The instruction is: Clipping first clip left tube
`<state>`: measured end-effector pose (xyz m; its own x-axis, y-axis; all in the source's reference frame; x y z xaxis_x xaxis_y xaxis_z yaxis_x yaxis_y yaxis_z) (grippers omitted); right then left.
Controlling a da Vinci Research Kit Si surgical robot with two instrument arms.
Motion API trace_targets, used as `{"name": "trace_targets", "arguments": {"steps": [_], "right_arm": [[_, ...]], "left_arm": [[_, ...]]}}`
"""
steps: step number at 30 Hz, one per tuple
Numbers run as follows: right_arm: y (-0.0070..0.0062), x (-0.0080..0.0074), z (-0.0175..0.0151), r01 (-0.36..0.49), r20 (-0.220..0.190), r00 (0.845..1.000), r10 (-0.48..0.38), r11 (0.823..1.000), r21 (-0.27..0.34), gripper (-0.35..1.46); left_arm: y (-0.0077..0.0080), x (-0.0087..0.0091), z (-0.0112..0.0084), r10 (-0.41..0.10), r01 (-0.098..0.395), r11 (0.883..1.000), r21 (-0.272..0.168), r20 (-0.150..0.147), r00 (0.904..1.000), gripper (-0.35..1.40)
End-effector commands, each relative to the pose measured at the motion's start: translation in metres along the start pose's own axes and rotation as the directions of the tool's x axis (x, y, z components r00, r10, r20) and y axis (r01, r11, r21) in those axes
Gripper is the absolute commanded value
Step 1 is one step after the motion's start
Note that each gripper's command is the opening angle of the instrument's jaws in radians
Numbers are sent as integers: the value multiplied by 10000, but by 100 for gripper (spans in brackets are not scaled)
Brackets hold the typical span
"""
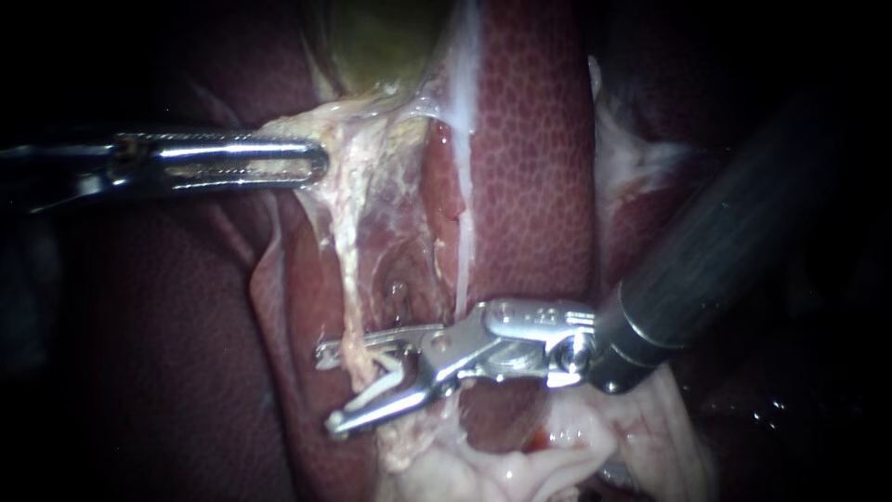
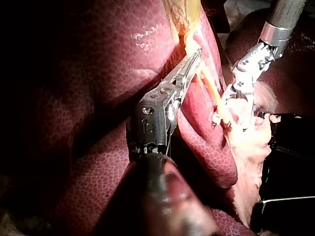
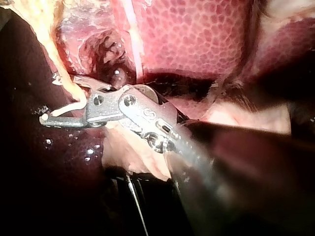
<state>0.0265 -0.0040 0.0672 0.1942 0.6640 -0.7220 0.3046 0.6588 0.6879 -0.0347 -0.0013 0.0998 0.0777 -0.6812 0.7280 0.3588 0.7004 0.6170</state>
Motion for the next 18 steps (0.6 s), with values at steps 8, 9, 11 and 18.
{"name": "trace_targets", "arguments": {"steps": [8, 9, 11, 18], "right_arm": [[6, 1, -2, -13, -18, 10000, 12, 10000, -98, 46], [7, 2, -3, -75, -23, 10000, 74, 9999, -93, 43], [8, 3, -5, -203, -34, 9998, 203, 9998, -87, 36], [5, 7, -14, -472, -35, 9989, 472, 9989, 58, -35]], "left_arm": [[-1, 0, 0, 1, -1, 10000, -6, 1, 10000, -35], [-1, 0, 0, 1, -1, 10000, -6, 1, 10000, -35], [-1, 0, 0, 1, -1, 10000, -6, 1, 10000, -35], [-1, 0, 0, 1, -1, 10000, -6, 1, 10000, -35]]}}
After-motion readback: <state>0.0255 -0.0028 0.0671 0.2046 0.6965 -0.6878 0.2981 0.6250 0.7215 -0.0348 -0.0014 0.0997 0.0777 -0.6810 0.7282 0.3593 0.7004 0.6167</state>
